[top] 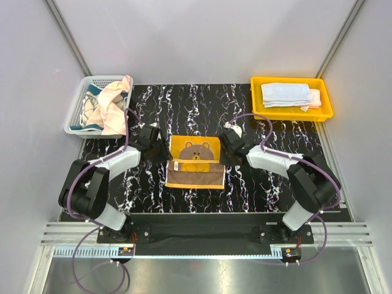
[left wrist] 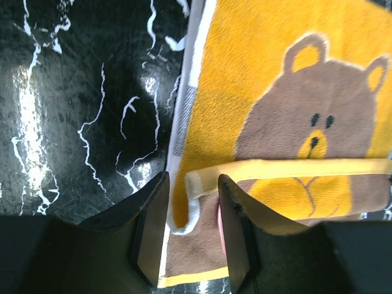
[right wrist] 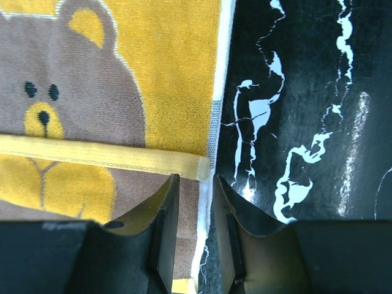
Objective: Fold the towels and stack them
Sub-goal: Fold the towel
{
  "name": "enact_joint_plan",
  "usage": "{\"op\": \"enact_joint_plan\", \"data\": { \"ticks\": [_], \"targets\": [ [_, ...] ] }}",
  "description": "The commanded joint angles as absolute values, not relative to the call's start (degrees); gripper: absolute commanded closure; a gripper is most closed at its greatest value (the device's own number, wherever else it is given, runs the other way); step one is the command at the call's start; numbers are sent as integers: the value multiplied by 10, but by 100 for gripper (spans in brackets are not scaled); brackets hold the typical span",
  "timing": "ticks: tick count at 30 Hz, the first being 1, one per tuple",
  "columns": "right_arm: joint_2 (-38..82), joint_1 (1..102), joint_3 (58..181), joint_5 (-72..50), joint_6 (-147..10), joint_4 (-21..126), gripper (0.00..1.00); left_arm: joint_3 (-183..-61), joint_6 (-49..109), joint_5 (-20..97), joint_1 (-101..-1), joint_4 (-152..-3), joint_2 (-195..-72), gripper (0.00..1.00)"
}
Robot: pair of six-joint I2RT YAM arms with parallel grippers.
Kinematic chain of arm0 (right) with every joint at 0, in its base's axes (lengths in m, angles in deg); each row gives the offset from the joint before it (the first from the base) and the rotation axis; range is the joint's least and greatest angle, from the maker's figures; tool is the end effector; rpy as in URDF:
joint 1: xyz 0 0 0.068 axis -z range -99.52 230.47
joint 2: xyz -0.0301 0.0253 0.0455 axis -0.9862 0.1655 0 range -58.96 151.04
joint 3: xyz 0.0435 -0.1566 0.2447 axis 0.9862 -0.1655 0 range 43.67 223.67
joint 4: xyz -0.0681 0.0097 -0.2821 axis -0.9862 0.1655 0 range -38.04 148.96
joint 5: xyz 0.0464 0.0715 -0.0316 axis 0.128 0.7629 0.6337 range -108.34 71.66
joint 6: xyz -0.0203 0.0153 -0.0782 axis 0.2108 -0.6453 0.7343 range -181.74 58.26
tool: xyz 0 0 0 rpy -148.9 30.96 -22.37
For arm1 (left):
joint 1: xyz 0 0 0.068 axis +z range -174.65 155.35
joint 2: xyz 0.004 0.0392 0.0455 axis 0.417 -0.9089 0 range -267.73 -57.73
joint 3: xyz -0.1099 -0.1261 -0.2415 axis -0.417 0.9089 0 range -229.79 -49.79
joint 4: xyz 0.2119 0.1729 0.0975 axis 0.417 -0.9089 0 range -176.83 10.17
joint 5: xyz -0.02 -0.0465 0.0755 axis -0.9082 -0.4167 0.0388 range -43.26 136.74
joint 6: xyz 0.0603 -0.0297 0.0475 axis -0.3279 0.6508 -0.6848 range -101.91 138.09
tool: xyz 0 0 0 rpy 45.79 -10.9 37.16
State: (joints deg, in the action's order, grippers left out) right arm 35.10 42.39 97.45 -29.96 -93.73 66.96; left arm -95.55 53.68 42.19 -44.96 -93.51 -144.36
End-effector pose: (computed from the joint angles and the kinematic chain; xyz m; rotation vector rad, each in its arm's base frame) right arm 0.3012 0.2176 0.1475 -0.0540 2.5232 0.2425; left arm 0.3123 -0.1216 0.1452 -0.3116 2.5713 -0.4791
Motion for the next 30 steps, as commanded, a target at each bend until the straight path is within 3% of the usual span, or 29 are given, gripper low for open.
{"op": "enact_joint_plan", "data": {
  "ticks": [1, 16, 24, 30],
  "targets": [
    [353, 419, 995, -330, -936, 672, 65, -977, 524, 429, -454, -920, -1446, 57],
    [386, 420, 997, -331, -930, 646, 65, -985, 530, 426, -456, -908, -1457, 60],
    [376, 420, 994, -334, -931, 649, 83, -992, 530, 421, -456, -909, -1447, 69],
    [357, 420, 994, -330, -931, 657, 89, -998, 527, 413, -455, -912, -1440, 78]
  ]
}}
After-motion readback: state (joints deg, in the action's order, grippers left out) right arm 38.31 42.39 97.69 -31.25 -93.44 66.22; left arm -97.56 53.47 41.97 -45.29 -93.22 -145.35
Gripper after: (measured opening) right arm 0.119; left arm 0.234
